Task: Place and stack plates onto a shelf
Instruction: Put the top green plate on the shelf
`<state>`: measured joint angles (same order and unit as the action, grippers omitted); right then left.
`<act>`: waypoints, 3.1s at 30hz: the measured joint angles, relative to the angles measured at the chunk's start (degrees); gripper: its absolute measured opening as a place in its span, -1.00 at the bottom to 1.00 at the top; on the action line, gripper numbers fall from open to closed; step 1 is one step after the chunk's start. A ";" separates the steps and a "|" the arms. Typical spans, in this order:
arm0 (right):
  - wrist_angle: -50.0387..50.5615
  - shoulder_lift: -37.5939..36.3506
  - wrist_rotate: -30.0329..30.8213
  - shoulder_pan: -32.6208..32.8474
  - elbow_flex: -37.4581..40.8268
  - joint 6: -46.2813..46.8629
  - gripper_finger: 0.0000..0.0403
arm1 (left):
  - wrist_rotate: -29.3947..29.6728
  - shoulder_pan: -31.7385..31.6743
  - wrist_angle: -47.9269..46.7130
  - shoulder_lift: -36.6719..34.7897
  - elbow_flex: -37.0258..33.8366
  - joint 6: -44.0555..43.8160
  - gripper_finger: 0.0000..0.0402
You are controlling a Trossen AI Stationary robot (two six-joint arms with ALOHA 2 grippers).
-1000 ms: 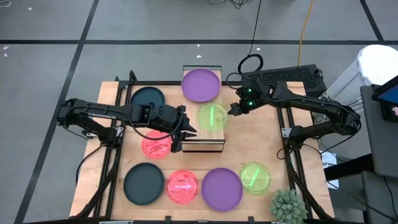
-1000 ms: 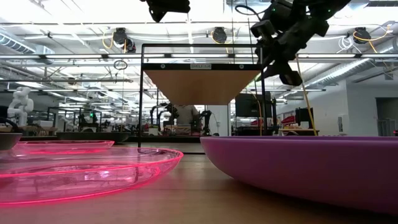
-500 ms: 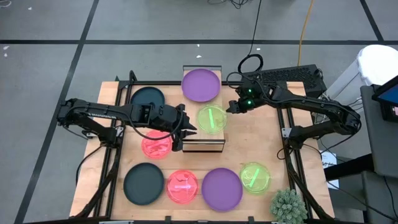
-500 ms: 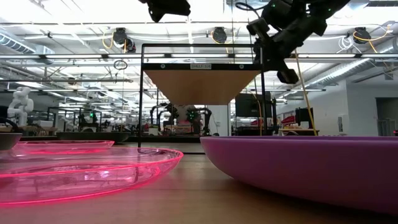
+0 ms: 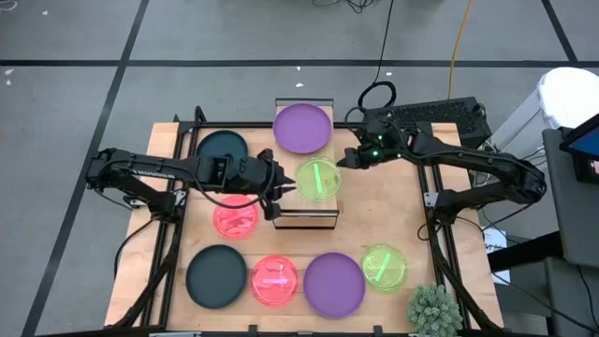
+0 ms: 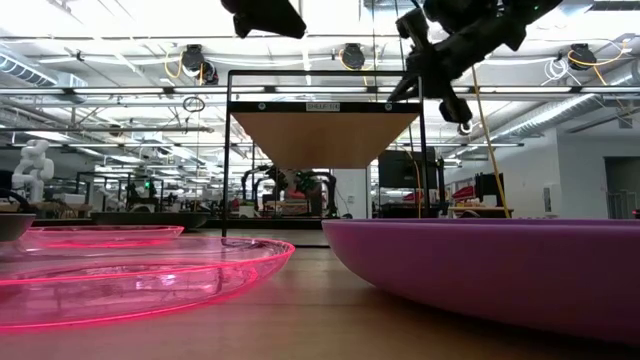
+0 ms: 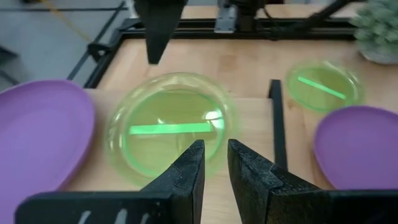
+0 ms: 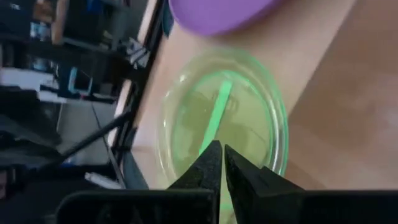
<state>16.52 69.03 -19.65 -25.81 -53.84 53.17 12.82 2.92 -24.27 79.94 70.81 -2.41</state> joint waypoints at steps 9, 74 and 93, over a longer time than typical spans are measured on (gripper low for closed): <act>4.76 -0.45 3.34 0.21 0.02 -0.72 -0.97 | 5.52 -3.29 -2.70 2.62 -0.17 -22.31 -0.62; 10.24 -7.66 4.64 -2.52 0.07 -12.33 -0.97 | -10.30 -13.84 -6.56 3.56 -0.09 -60.88 -0.98; 11.32 -8.93 6.16 -3.49 0.04 -12.80 -0.97 | -8.80 -14.05 -15.40 4.78 -0.07 -60.26 -0.98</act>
<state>27.84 60.10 -13.49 -29.30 -53.80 40.37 4.02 -11.14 -39.67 84.72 70.74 -62.67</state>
